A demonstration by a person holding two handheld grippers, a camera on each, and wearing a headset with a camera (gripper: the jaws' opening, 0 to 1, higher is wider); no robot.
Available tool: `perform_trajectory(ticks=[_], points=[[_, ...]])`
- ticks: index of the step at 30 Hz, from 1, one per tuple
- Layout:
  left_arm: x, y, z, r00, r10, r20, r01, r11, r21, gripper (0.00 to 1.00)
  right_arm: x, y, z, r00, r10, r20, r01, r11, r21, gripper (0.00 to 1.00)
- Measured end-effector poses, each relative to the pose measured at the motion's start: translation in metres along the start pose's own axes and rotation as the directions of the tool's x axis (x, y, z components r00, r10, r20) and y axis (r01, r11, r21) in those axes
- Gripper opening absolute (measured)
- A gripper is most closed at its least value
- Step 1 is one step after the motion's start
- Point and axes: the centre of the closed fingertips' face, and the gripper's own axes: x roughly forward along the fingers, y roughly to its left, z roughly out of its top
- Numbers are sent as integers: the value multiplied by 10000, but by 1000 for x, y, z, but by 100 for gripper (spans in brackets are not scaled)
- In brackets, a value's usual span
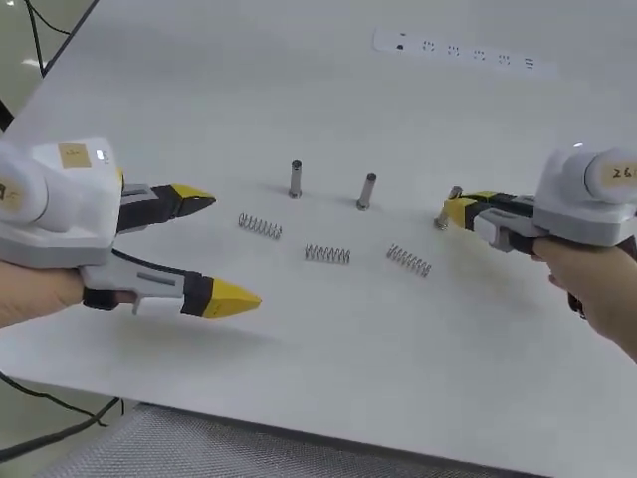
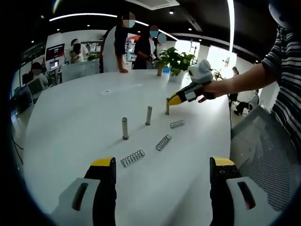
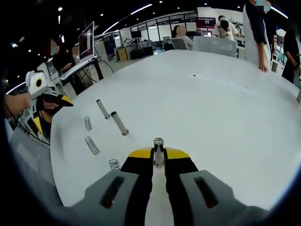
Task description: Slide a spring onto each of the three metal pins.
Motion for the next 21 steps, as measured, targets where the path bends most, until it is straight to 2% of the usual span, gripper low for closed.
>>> perform_trajectory(ticks=[11, 21], points=[[-1, 1, -1, 10000, 34, 58, -34, 10000, -19, 81, -3, 3, -2, 10000, -75, 15, 76, 9987, -510, 10], [-1, 1, -2, 10000, 50, 82, -49, 10000, -82, 82, -3, 7, -2, 9999, 95, 63, -92, 9992, -392, 12]])
